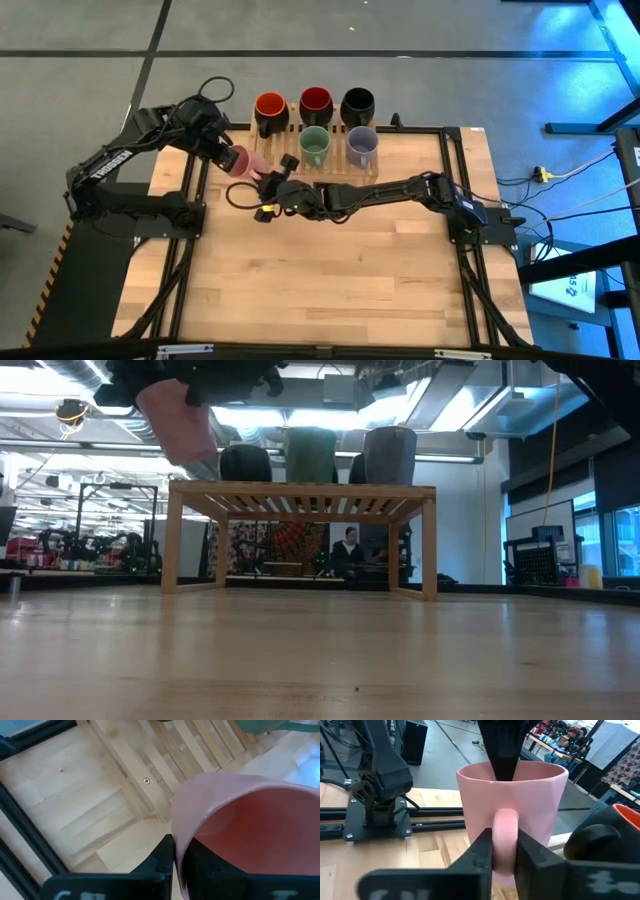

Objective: Place coffee mugs
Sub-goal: Put the pink mug on the shelf

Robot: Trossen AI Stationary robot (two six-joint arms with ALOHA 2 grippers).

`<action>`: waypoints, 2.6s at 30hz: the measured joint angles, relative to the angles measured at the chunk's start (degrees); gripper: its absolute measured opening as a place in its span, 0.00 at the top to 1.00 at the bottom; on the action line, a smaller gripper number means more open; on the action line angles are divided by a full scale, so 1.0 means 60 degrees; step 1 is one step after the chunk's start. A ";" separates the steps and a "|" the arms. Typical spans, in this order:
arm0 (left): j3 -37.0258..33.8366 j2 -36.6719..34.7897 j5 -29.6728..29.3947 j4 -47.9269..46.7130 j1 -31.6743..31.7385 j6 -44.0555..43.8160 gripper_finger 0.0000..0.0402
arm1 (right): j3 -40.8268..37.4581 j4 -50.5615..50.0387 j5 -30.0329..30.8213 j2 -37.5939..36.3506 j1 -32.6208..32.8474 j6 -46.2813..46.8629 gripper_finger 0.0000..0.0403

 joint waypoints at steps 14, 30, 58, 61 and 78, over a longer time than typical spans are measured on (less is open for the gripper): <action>0.0052 -0.0736 0.0029 -0.0038 -0.0011 0.0378 0.75 | 0.0297 -0.0468 0.0885 0.0022 0.0495 0.0536 0.95; 0.2237 -0.2005 -0.0646 0.1239 -0.0007 0.2140 0.73 | 0.0335 0.0898 0.5874 0.0456 0.1177 0.3440 0.95; 0.2236 -0.2014 -0.0664 0.1306 -0.0004 0.2178 0.73 | 0.0331 0.3211 0.6253 0.1727 0.0050 0.3418 0.95; 0.2233 -0.2014 -0.0660 0.1305 -0.0004 0.2178 0.73 | 0.0331 0.3213 0.6140 0.1727 -0.0023 0.3412 0.95; 0.2229 -0.2014 -0.0660 0.1306 -0.0004 0.2178 0.73 | 0.0331 0.2635 0.5283 0.1719 -0.0129 0.3766 0.90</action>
